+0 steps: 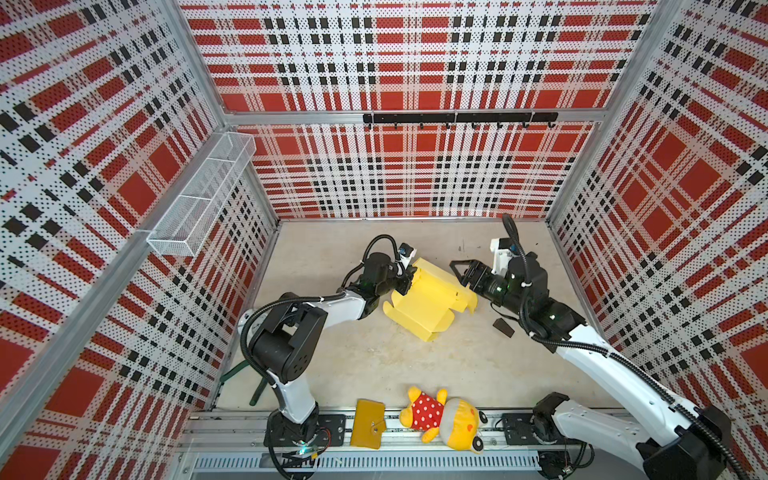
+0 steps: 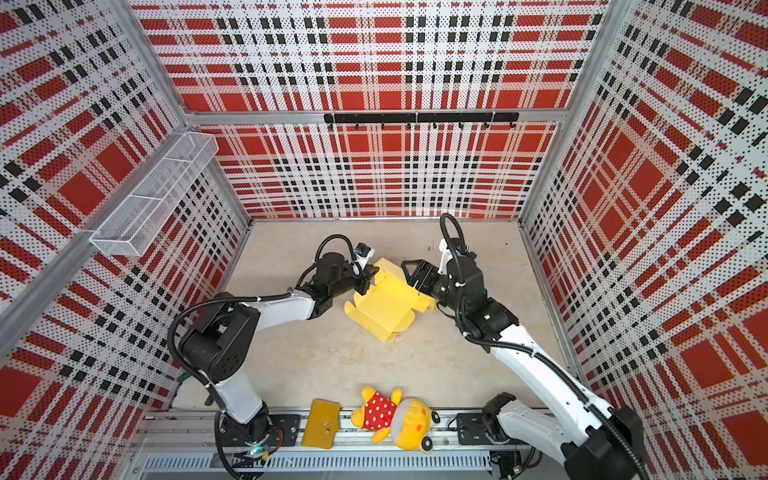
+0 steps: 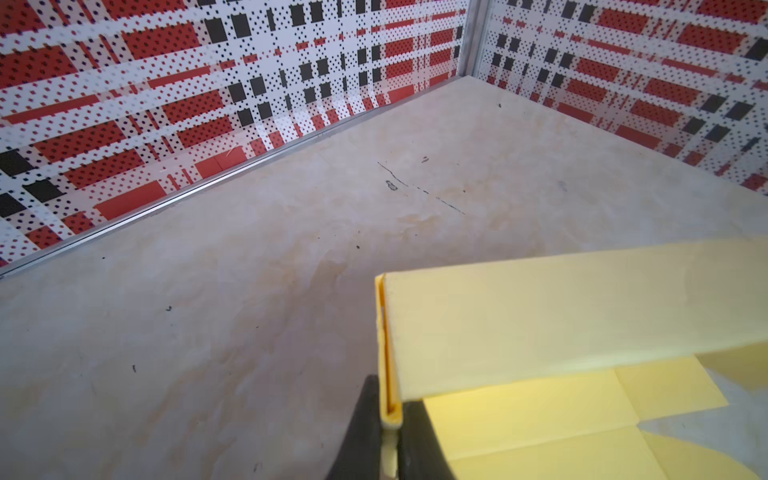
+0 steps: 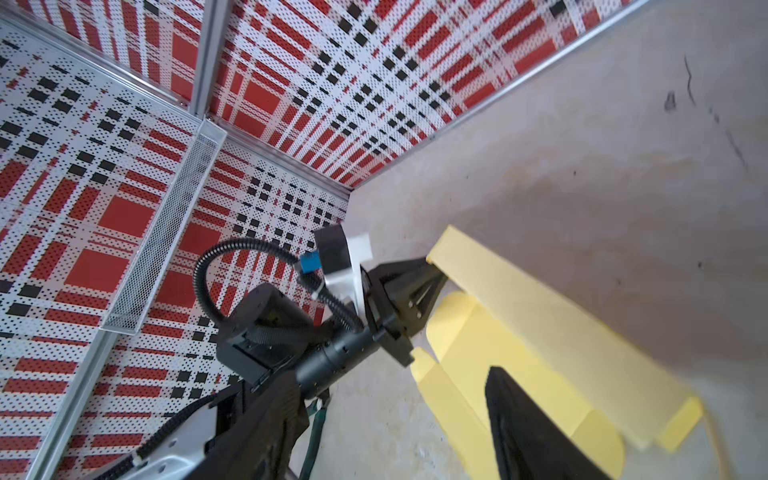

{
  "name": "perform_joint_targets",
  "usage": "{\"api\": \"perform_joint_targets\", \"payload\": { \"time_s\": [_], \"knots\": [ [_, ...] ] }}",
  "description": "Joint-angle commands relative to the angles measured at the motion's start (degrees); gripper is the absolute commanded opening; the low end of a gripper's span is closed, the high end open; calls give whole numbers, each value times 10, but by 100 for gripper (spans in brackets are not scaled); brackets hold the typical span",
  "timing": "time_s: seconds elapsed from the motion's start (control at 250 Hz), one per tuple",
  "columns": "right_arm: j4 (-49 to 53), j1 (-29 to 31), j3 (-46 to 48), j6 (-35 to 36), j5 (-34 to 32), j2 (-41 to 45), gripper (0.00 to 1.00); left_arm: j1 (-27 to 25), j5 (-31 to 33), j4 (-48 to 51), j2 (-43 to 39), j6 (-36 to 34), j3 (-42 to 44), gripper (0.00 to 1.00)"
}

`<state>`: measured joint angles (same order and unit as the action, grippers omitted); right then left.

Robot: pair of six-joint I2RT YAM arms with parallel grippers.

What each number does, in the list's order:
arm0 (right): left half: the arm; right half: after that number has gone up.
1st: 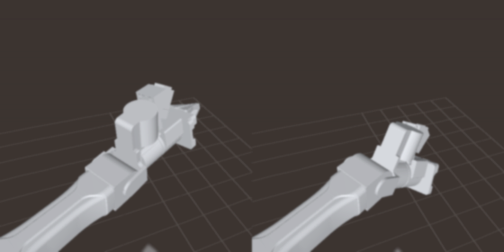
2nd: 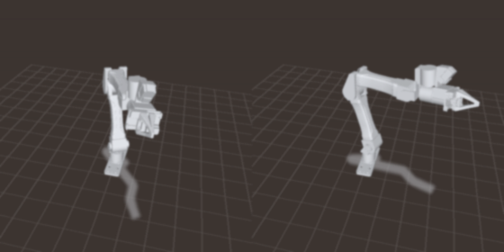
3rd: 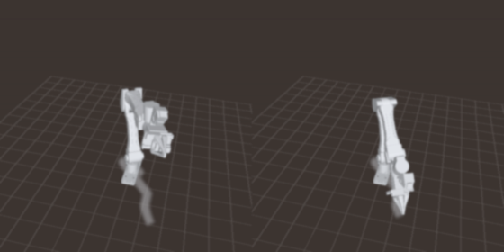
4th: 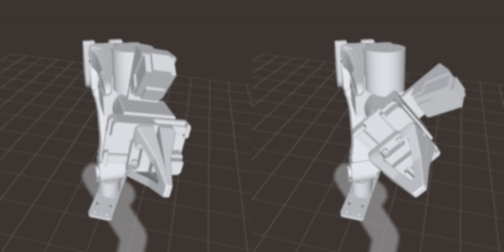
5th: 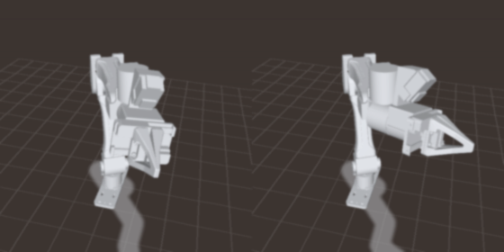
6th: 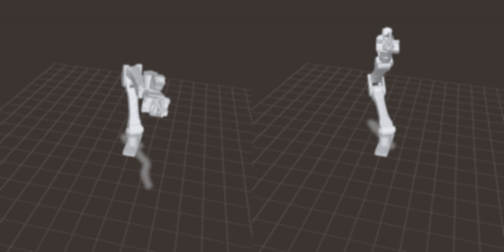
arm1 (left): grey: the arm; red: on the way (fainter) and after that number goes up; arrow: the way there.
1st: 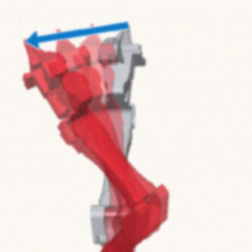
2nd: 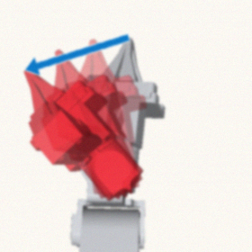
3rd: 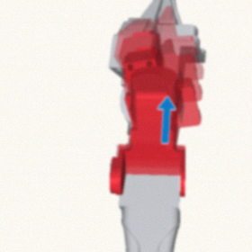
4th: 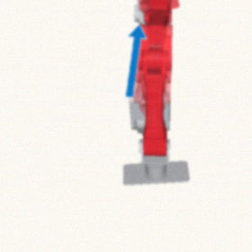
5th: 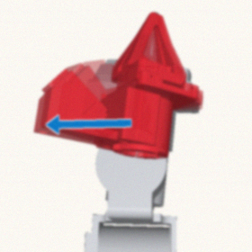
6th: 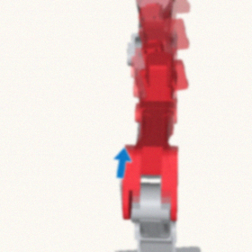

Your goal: Fold the paper box

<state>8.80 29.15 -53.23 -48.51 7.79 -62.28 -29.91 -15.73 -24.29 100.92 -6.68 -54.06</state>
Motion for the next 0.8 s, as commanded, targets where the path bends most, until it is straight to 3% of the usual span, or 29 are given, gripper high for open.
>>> {"api": "perform_joint_targets", "payload": {
  "time_s": [0.0,0.14,0.276,0.408,0.796],
  "knots": [
    [9,-45,-21,83,103,-72,73,-2,-74,48,-30,-88,10,10],
    [-52,-64,-55,97,177,-177,72,10,-115,71,-41,-154,17,10],
    [-163,-64,-69,52,255,-278,58,25,-129,86,-30,-188,19,9],
    [-269,-56,-56,0,264,-338,56,27,-127,76,-13,-183,17,9],
    [-299,-44,-63,14,282,-423,54,18,-105,87,16,-189,-3,10]
  ]
}}
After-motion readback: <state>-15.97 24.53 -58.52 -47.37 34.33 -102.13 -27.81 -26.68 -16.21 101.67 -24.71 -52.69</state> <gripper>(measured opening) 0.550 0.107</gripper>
